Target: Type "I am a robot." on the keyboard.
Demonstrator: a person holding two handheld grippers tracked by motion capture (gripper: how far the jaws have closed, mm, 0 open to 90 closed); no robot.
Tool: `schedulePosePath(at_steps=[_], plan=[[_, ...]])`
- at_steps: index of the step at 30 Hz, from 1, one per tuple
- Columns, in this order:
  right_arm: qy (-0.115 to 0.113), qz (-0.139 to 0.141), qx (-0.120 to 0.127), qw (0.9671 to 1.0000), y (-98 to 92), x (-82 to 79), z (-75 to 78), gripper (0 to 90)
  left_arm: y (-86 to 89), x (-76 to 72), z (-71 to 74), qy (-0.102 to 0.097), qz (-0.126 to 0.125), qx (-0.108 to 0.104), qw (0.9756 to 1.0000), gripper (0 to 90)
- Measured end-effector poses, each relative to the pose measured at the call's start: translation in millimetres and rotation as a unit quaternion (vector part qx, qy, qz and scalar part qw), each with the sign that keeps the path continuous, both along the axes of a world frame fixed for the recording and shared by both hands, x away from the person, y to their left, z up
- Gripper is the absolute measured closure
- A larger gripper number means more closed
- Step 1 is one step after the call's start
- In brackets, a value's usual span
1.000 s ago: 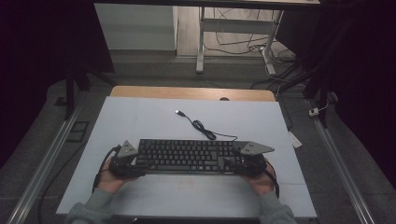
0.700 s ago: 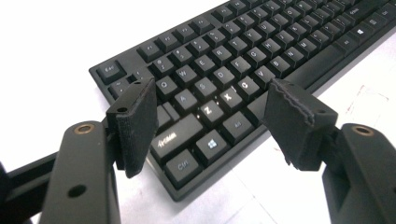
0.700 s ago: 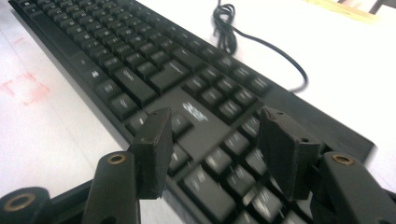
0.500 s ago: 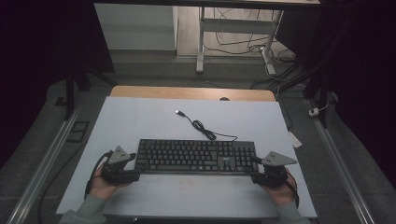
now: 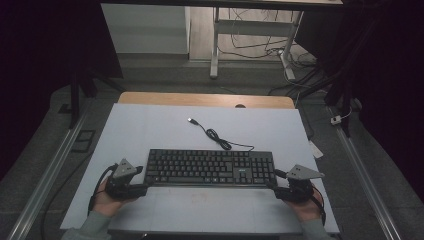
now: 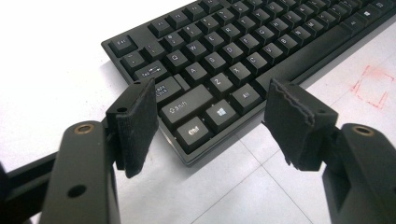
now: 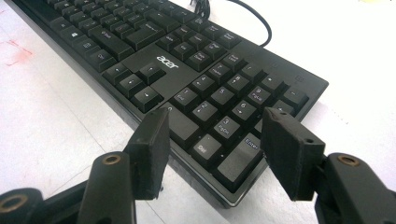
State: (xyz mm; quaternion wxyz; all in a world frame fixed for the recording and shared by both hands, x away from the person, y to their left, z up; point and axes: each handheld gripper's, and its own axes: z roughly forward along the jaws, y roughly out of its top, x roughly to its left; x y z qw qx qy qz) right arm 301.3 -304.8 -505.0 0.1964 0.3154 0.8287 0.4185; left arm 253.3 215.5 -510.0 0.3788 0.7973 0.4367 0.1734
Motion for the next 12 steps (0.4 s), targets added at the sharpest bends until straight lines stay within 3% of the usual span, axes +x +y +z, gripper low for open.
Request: schedulePosePath(at_steps=[12], plan=[[-0.004,0.003,0.007,1.0,-0.2,-0.4,1.6,42.3,-0.3,1.3,-1.6,0.0,-0.002,0.002,1.0,34.1]])
